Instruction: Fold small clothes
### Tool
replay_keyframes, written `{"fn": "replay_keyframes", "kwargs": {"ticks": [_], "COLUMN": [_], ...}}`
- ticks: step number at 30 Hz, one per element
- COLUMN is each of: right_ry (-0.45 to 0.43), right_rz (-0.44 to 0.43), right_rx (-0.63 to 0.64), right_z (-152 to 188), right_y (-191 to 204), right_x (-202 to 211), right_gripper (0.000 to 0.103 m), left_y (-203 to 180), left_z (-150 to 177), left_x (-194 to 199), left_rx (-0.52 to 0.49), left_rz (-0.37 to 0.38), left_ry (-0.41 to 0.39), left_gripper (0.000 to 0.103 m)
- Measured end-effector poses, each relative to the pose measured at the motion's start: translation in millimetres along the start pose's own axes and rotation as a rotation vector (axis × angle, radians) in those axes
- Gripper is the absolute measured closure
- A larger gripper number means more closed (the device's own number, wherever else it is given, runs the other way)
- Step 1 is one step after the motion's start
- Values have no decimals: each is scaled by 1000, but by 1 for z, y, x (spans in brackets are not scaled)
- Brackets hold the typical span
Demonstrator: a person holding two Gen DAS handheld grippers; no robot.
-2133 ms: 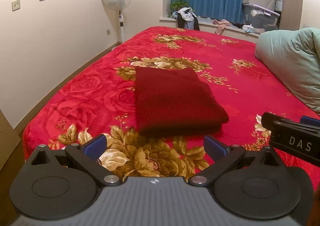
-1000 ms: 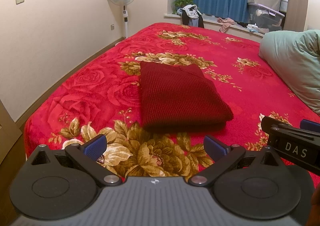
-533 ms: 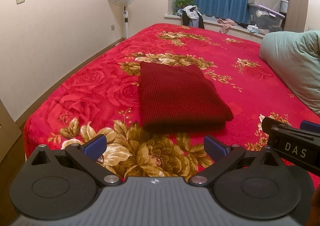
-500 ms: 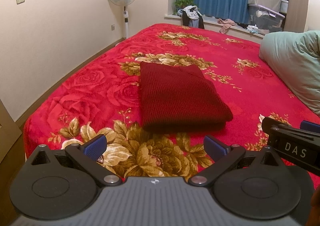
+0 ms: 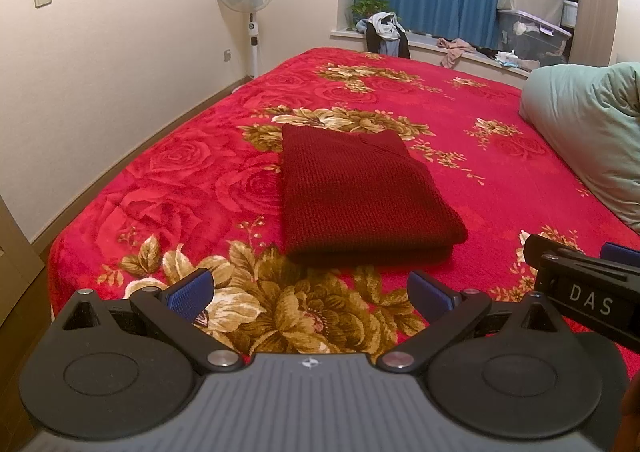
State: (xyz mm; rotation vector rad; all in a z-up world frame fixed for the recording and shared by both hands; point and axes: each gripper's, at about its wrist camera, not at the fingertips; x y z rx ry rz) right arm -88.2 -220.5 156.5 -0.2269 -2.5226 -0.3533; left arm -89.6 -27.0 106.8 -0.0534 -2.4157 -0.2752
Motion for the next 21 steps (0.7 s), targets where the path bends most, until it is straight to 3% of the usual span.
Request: {"fn": "replay_keyframes", "kwargs": {"ticks": [21], "right_ry": [-1], "right_rz": [1], "right_rx": [0], "right_z": [0], "right_y": [0], "right_x": [0], "right_gripper": [24], "left_y": [0], "left_z": [-2], "left_x": [3], "left_rx": [6], "left_rz": [-7], "left_ry": [-7], "left_gripper": [0]}}
Point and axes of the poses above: each gripper's, at about its wrist camera, not at the fingertips, and x roughly against the way its jaws point, y to its left, z to its underside, and after that the axes turned 12 degrees about -x, right-handed
